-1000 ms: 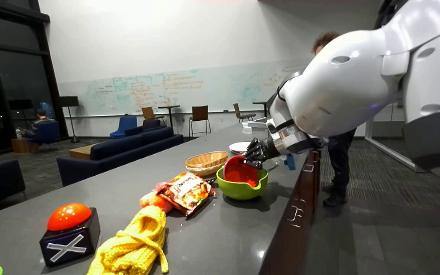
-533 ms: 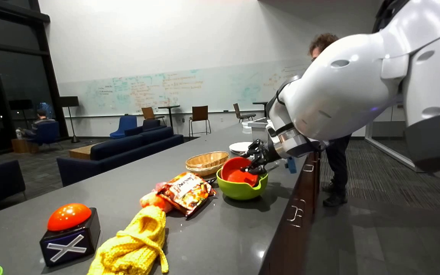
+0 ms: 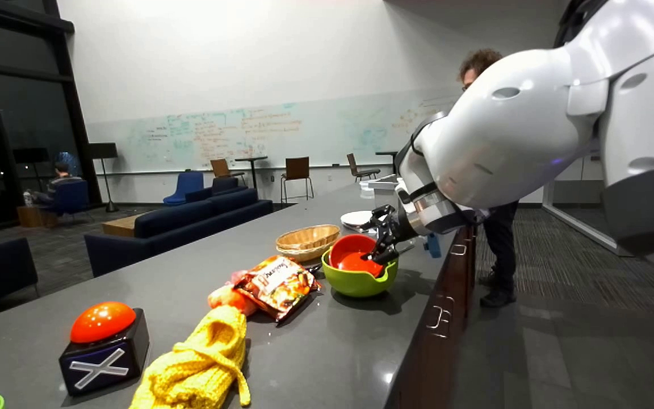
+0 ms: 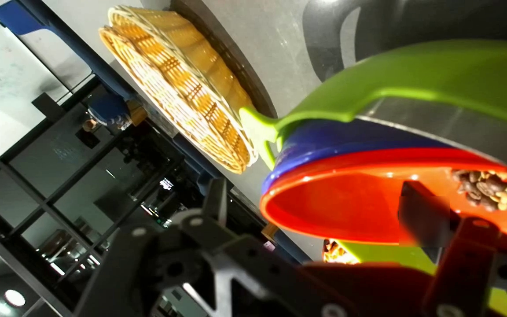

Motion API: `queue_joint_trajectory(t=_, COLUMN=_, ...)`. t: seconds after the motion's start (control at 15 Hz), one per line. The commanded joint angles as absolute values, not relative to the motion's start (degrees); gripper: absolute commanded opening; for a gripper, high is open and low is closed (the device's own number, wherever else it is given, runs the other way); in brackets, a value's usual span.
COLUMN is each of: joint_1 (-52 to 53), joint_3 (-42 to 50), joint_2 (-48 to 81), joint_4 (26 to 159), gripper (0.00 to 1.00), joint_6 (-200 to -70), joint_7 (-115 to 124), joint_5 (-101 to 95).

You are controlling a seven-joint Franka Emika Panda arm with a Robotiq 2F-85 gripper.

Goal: Transfer the beans from the blue bowl to the green bowl

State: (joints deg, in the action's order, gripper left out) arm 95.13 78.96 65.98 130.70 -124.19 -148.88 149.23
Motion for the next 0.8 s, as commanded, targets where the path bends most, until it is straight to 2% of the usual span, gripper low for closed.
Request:
queue_joint_trajectory(t=0.0, joint_1=95.36, joint_3=79.45, joint_2=62.68, joint_4=130.74, gripper=1.0, joint_6=-126.91, joint_7=-148.94, joint_5=149.08)
queue_joint_trajectory(t=0.13, joint_1=94.58, joint_3=78.7, joint_2=58.93, joint_4=130.57, gripper=1.0, joint_6=-129.15, joint_7=-151.34, joint_5=149.27)
queue_joint_trajectory(t=0.2, joint_1=99.11, joint_3=81.63, joint_2=58.46, joint_4=132.23, gripper=1.0, joint_6=-131.43, joint_7=-148.63, joint_5=148.74)
queue_joint_trajectory(t=0.53, joint_1=106.1, joint_3=86.82, joint_2=53.64, joint_4=132.59, gripper=1.0, joint_6=-138.01, joint_7=-142.33, joint_5=146.5)
queue_joint_trajectory(t=0.73, joint_1=110.25, joint_3=90.05, joint_2=50.12, joint_4=132.11, gripper=1.0, joint_6=-142.47, joint_7=-131.82, joint_5=138.11)
